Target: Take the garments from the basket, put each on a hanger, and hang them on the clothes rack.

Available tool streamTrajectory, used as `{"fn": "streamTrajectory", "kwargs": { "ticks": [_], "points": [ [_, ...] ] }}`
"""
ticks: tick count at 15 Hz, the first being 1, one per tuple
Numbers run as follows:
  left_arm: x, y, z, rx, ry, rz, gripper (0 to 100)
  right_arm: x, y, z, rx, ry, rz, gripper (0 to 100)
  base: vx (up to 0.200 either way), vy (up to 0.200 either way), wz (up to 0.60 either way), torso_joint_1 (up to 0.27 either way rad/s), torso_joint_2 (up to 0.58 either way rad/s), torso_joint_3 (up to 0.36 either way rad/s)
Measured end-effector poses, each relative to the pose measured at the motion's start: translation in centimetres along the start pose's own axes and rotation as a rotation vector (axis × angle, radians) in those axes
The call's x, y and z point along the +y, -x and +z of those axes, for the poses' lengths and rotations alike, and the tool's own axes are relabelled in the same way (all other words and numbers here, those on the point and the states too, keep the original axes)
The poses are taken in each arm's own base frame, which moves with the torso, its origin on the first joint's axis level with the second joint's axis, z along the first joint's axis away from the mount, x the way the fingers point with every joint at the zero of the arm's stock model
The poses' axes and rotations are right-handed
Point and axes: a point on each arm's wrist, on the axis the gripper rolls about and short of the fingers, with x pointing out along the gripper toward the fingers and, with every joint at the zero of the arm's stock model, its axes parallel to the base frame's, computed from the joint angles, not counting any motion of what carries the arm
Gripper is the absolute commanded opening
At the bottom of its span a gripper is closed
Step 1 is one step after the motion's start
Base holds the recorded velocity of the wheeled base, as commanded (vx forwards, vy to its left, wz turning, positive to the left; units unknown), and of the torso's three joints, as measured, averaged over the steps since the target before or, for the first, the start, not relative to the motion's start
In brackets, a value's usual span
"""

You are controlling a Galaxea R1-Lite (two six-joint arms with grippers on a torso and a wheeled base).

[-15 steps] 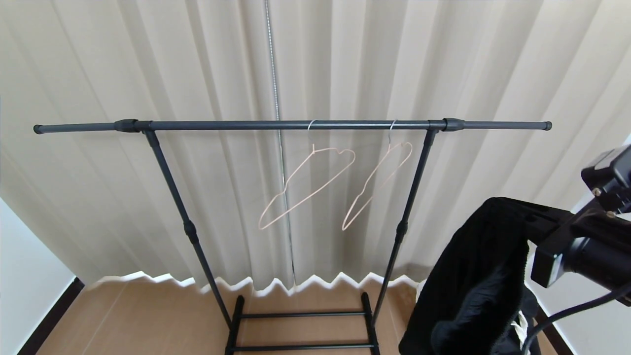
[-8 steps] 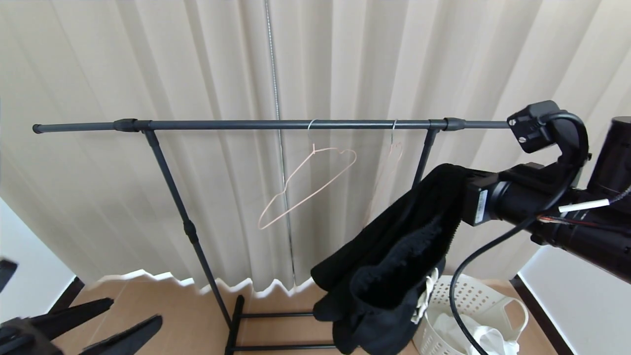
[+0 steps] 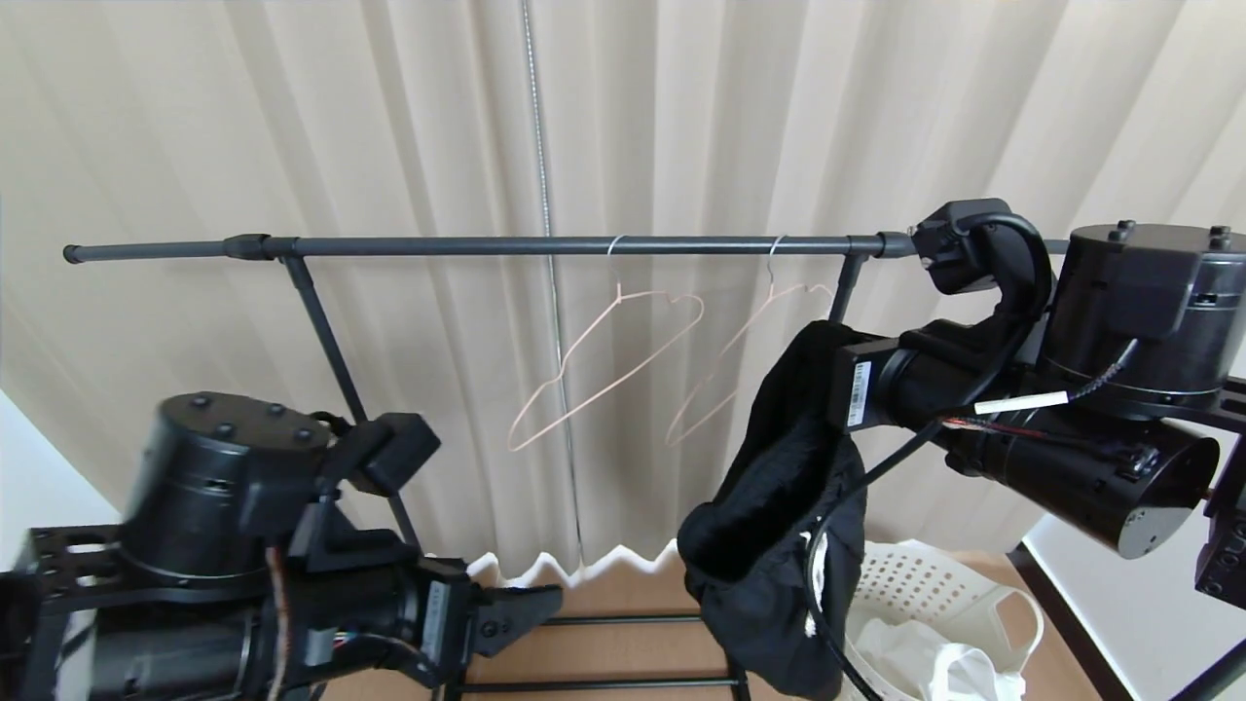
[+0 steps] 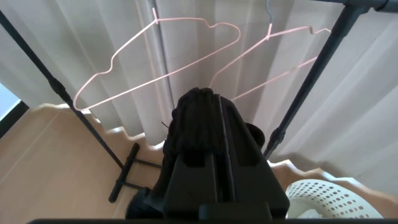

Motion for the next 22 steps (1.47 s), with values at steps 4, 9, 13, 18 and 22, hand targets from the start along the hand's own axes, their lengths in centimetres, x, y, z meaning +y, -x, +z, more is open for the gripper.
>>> {"fn": "streamTrajectory", "kwargs": {
  "ticks": [4,9,13,18,22],
  "points": [
    [-2.7,-5.2,0.9,0.077,0.014,0.012,100,0.4,0.2,-0.3,0.007,0.007,-0.007,0,0.000,0.000,0.00,0.000,0.00,0.000],
    [-4.8,-10.0,2.1,0.082,0.087,0.039,100,1.2,1.6,-0.7,0.012,0.020,0.036,0,0.000,0.000,0.00,0.000,0.00,0.000],
    [-4.9,-12.6,2.4,0.076,0.122,0.097,100,2.1,3.2,-0.2,-0.008,0.019,0.096,0,0.000,0.000,0.00,0.000,0.00,0.000],
    [-4.4,-15.0,1.6,0.104,0.140,0.158,100,1.7,4.3,0.6,-0.039,0.017,0.101,0,0.000,0.000,0.00,0.000,0.00,0.000],
    [-3.8,-15.1,0.6,0.107,0.127,0.238,0,-0.1,3.6,0.7,-0.044,0.045,0.023,0,0.000,0.000,0.00,0.000,0.00,0.000]
  ]
}}
